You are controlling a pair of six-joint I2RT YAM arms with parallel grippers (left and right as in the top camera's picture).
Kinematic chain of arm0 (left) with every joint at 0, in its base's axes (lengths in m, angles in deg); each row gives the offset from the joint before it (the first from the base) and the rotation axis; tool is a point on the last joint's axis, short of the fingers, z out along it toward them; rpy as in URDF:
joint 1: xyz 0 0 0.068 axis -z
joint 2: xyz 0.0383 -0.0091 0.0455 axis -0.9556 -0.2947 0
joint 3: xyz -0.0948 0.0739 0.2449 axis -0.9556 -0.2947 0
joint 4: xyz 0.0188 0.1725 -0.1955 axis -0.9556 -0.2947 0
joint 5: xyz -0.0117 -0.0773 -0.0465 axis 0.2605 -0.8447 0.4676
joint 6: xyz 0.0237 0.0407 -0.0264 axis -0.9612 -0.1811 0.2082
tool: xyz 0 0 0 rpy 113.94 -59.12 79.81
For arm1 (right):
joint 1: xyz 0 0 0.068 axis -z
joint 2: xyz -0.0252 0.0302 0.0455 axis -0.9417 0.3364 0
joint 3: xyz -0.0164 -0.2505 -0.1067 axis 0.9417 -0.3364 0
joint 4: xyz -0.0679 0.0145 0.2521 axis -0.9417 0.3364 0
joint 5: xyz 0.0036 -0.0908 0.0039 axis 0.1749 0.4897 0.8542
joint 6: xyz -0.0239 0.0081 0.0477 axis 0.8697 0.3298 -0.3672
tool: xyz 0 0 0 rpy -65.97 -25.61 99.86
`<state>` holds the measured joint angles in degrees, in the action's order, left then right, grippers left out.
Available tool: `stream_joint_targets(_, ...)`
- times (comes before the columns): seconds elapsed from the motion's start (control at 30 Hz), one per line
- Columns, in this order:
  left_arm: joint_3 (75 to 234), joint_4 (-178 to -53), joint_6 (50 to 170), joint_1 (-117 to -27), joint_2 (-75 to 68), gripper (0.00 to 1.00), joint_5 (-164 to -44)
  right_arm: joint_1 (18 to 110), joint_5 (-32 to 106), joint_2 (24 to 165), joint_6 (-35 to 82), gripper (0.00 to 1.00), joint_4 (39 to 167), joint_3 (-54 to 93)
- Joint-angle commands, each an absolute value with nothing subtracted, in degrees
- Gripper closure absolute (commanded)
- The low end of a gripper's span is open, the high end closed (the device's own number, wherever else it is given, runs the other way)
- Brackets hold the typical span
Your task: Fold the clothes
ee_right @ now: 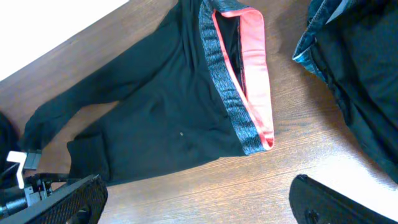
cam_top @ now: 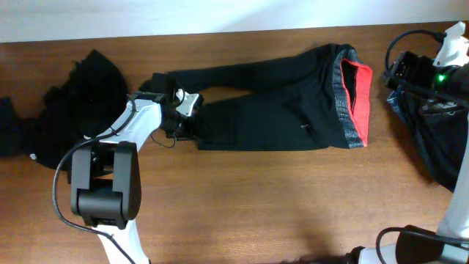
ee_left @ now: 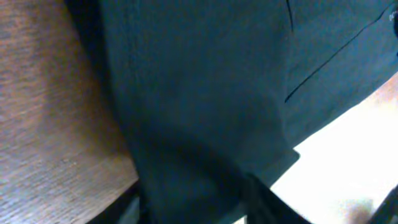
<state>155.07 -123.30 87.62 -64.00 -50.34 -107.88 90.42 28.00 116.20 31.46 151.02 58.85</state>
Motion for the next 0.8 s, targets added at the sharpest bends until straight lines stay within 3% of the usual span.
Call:
stream_joint_targets(0.0,155.49,-123.01,87.33,-64.37,-50.97,0.62,-108.32,90.57,27.23,116.18,31.68,0.01,150.78,58.94)
stream_joint_targets(0.2,155.62,-123.08,87.33,-65.09,-50.95,0.84,-108.30,90.57,27.23,116.18,31.68,0.01,150.65,58.94)
stream_joint_targets(0.27,155.81,-123.12,87.33,-65.75,-50.95,0.86,-108.32,90.55,27.23,116.16,31.68,0.01,150.65,58.92)
stream_joint_targets(0.6,157.26,-127.43,87.29,-72.22,-45.83,0.87,-106.61,90.57,27.23,116.16,31.68,0.01,150.63,58.94)
stream_joint_targets(0.77,157.26,-132.91,87.29,-74.43,-42.10,0.87,-93.50,90.55,27.23,116.16,31.68,0.02,150.60,58.94)
